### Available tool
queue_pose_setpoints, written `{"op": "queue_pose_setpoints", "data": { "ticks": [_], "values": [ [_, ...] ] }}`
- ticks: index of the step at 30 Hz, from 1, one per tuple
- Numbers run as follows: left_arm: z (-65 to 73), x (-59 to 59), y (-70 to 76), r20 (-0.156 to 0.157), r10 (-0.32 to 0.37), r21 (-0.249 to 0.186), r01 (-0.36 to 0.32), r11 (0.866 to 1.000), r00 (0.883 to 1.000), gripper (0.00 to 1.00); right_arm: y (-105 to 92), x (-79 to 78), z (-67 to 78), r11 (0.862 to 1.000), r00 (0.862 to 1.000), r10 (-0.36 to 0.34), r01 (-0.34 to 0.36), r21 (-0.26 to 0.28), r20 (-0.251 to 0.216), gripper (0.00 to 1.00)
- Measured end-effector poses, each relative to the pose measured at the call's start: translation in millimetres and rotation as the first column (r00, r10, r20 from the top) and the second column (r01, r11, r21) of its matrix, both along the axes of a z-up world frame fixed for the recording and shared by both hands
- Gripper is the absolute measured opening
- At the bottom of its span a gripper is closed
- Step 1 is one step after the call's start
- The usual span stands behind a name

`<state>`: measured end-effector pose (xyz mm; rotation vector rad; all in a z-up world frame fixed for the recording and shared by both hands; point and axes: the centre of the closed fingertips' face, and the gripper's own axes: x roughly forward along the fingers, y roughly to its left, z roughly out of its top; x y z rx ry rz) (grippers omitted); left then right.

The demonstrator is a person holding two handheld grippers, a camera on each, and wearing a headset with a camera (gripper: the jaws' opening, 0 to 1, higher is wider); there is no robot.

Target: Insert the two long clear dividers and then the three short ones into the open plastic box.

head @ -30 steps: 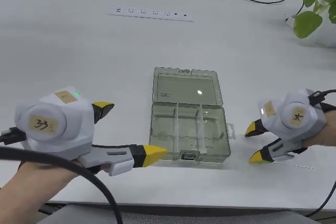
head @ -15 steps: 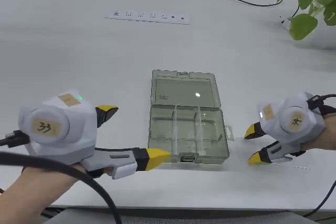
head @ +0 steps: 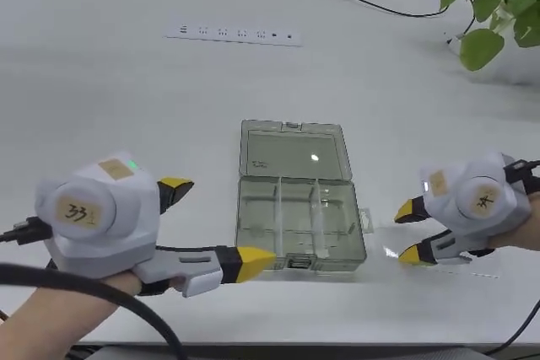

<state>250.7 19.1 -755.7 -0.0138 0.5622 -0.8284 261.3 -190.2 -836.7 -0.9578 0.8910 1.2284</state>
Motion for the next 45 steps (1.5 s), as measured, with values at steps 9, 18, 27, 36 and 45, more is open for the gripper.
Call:
{"op": "queue_pose_setpoints", "data": {
  "ticks": [9,18,27,36,45],
  "values": [
    [5.0,3.8,-11.4,-0.032,-0.006,-0.064,0.004,0.998,0.999,0.87,11.1,14.1,30.4,0.999,0.995,-0.007,0.004,0.035,0.097,0.33],
    [7.7,4.7,-28.1,-0.103,-0.028,-0.128,0.015,0.992,0.994,0.71,35.2,20.3,64.2,0.995,0.985,-0.004,-0.014,0.102,0.174,0.33],
    [13.3,10.4,-43.2,-0.171,-0.041,-0.193,0.007,0.981,0.984,0.60,69.6,17.2,91.9,0.985,0.972,0.035,-0.073,0.158,0.232,0.33],
    [25.3,13.0,-62.4,-0.245,-0.082,-0.315,0.000,0.949,0.966,0.37,98.4,14.8,106.6,0.977,0.963,0.063,-0.114,0.182,0.263,0.33],
    [29.1,13.2,-75.3,-0.271,-0.094,-0.354,-0.008,0.935,0.958,0.22,119.1,9.1,107.1,0.970,0.948,0.113,-0.170,0.174,0.298,0.33]
  ]
}}
